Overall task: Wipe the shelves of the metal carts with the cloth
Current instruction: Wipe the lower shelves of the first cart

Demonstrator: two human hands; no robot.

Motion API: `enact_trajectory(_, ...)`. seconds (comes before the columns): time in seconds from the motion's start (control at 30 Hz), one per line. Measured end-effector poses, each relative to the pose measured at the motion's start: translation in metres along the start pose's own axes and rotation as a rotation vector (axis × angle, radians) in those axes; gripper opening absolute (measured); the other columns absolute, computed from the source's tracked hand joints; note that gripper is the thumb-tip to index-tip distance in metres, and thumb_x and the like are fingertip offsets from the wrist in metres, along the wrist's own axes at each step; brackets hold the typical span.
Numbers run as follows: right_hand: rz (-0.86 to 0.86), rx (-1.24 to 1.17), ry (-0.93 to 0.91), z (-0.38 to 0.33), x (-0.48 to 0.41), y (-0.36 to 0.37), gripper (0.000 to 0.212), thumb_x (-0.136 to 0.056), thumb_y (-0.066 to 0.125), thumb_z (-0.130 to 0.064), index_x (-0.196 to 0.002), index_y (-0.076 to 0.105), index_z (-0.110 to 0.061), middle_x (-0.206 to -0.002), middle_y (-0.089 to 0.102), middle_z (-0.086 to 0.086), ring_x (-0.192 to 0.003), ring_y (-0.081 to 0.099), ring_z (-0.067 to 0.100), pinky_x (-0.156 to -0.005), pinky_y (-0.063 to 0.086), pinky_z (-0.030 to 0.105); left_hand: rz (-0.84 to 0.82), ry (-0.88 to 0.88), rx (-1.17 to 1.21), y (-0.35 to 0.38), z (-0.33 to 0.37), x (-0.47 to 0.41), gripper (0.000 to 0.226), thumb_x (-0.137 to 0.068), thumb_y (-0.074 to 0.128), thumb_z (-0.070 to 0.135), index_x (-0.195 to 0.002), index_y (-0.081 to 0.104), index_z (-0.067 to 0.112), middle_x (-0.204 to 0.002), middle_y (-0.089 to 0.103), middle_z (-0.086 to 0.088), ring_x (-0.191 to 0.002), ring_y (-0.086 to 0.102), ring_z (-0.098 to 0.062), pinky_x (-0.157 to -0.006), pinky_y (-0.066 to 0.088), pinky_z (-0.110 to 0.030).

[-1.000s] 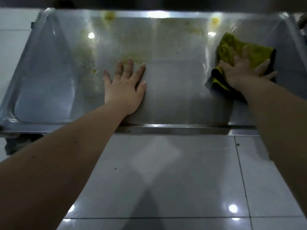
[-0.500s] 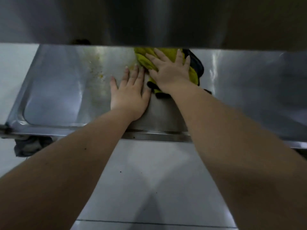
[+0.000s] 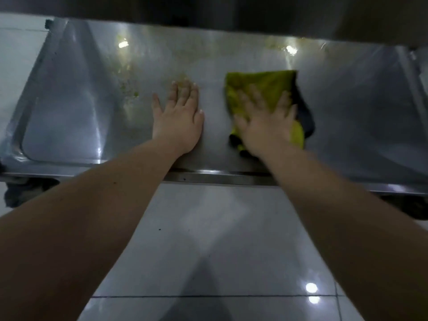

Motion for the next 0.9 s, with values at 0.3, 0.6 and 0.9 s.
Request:
enact_trajectory(0.3,-0.003,0.054,-0.111,-0.055,0.037,0.013,0.056,-0.098,0.016,-0.06,-0.15,-0.002,-0.051,-0.162,-0.008,-0.018,-0.144,-0.011,0.047,-0.112,-0.007,0.067,0.022,0.171,0.155,-0.032,-0.037,0.026,0.053,-0.105,0.026,0.022,-0.155,0.011,0.015,-0.163,0.001,-0.007,-0.15,-0.004,-0.027,-0.118,-0.008,-0.043)
enact_trajectory(0.6,-0.012,0.104,0.091,0.053,0.04,-0.005,0.058,-0.096,0.02,-0.062,-0.149,0.001,-0.053,-0.16,-0.005,-0.024,-0.145,-0.008,0.047,-0.103,-0.012,0.074,-0.033,0.064,-0.051,-0.022,-0.087,0.055,0.057,-0.104,0.017,0.037,-0.155,-0.002,0.021,-0.164,-0.002,-0.001,-0.15,-0.004,-0.021,-0.116,-0.013,-0.049)
enact_trajectory(0.9,-0.041,-0.026,0.417,0.044,0.051,0.002,0.06,-0.096,0.02,-0.06,-0.152,-0.001,-0.047,-0.161,-0.007,-0.019,-0.141,-0.005,0.056,-0.111,-0.004,0.07,-0.045,0.05,-0.036,-0.014,-0.09,0.05,0.057,-0.103,0.015,0.038,-0.156,0.004,0.021,-0.164,0.003,0.0,-0.15,0.001,-0.02,-0.119,-0.004,-0.05)
Point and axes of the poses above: each hand's wrist, its own x-axis away from the middle knuckle, its own y-axis out of the palm, z = x × y, the point moved 10 cm from there along -x, towards the middle knuckle
